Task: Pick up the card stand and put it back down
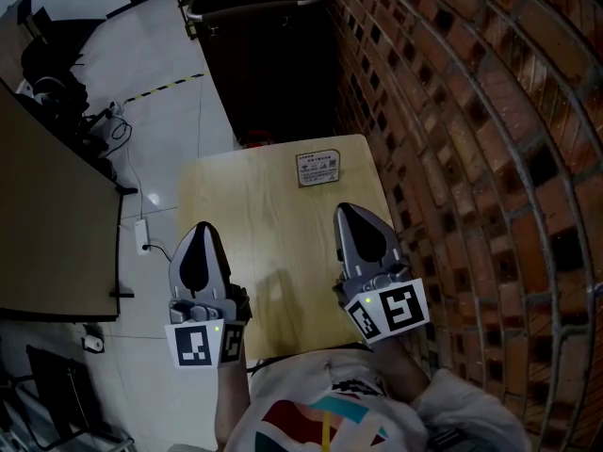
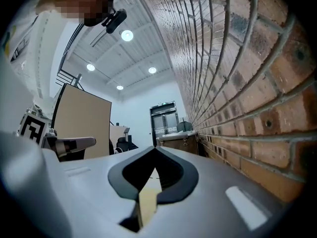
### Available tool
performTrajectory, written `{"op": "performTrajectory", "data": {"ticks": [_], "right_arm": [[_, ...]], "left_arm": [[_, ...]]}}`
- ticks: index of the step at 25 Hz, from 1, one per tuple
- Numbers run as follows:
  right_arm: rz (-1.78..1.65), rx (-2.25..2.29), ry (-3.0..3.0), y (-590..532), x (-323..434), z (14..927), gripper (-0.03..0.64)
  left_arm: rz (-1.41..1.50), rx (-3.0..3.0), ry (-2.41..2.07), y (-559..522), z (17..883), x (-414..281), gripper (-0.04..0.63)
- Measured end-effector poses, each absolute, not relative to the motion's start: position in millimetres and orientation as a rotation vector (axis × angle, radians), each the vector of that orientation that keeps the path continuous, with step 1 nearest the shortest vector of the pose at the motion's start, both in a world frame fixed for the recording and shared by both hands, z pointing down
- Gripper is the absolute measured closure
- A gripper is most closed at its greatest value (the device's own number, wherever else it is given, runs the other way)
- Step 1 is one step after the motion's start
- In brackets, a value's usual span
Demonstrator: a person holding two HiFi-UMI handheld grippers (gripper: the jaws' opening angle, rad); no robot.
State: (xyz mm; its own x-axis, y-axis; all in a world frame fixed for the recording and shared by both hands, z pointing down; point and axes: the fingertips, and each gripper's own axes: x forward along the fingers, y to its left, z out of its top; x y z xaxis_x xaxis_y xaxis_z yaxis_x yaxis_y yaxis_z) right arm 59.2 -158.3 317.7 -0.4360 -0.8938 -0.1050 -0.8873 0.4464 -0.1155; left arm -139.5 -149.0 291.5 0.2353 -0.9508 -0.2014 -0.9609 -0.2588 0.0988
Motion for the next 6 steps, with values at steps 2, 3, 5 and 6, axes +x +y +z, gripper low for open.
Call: {"op": "performTrajectory", "data": {"ticks": [2,3,5,6], "right_arm": [[-0.060,-1.576,2.546,-156.9,56.4,316.5,0.617],[-0.062,-1.574,2.549,-156.2,55.0,316.3,0.617],[-0.066,-1.571,2.555,-155.4,52.5,317.1,0.617],[-0.069,-1.569,2.559,-155.0,51.3,317.9,0.617]], "left_arm": [[0.346,-2.440,1.879,-148.6,291.0,-140.0,0.589],[0.348,-2.443,1.876,-148.4,290.6,-140.5,0.589],[0.354,-2.449,1.873,-148.1,290.2,-141.5,0.589],[0.357,-2.452,1.873,-148.0,290.1,-142.1,0.589]]}}
